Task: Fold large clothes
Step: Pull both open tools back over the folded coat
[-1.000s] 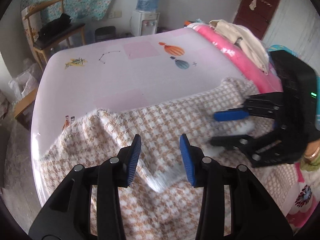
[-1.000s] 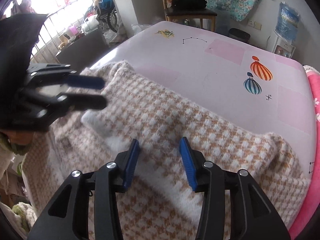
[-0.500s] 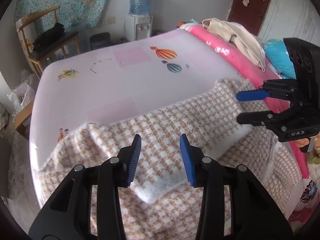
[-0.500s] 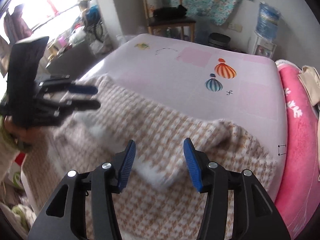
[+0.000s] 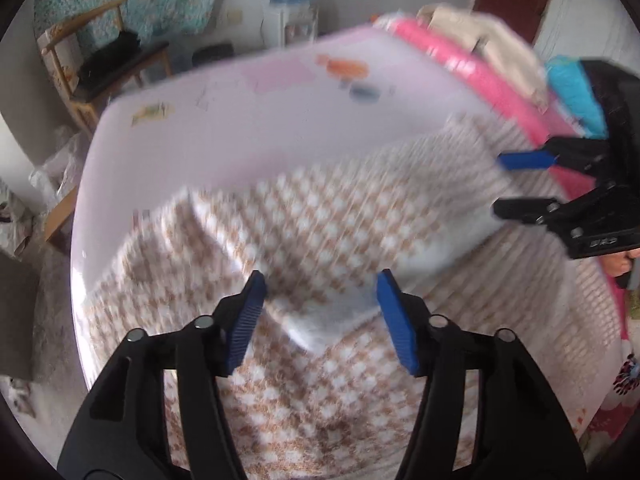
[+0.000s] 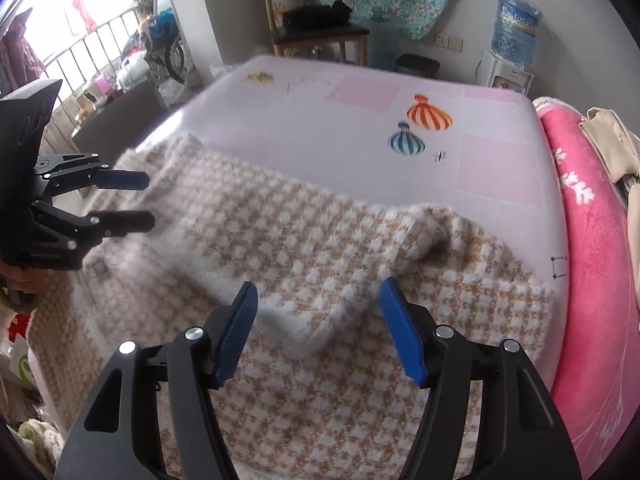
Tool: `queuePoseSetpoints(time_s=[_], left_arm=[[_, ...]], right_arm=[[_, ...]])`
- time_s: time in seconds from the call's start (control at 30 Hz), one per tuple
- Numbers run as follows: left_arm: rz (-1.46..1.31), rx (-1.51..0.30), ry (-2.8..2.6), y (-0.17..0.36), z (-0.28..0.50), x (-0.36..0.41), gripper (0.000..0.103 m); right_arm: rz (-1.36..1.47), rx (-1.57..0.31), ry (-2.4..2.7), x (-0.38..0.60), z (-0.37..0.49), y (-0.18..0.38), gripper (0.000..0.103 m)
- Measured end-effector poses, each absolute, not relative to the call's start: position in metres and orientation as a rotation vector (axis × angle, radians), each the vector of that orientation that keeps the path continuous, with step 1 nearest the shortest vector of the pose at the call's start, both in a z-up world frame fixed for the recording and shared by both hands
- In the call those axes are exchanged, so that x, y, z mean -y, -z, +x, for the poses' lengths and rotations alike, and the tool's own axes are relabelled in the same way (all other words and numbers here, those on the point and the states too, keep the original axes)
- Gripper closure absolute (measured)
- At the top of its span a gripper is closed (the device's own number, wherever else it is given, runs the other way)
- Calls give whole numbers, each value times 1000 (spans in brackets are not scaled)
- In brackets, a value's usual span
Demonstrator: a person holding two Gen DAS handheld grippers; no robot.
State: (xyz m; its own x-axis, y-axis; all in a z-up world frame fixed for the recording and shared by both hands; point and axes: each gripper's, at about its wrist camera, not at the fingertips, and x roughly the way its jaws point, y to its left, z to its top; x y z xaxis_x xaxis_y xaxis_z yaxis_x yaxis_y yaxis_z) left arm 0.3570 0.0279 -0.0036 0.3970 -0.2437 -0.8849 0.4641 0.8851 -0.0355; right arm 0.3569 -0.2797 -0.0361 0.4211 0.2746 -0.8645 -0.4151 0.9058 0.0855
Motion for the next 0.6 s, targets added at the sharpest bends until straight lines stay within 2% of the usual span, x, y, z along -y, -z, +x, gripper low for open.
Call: queuePoseSetpoints(time_s=[0.1,0.23,0.37,0.4,0.6], left_arm=[[210,-1074,433,1,353,-29,43],[180,-1029,417,-25,335,-37,33],[156,-974,387,-59,302,-50,26],[149,-957,377,-68,294,-53,22],[128,-907,325,-97,228,-71,16]], right_arm=[[-99,-1078,-408,284,355,34,39],[-69,-1003,-415,293,325,1,39],[-26,-920,-427,305,283,-30,25],[-11,-904,-427,308,271,-35,21],[59,-871,-439,313,206,-38,20]])
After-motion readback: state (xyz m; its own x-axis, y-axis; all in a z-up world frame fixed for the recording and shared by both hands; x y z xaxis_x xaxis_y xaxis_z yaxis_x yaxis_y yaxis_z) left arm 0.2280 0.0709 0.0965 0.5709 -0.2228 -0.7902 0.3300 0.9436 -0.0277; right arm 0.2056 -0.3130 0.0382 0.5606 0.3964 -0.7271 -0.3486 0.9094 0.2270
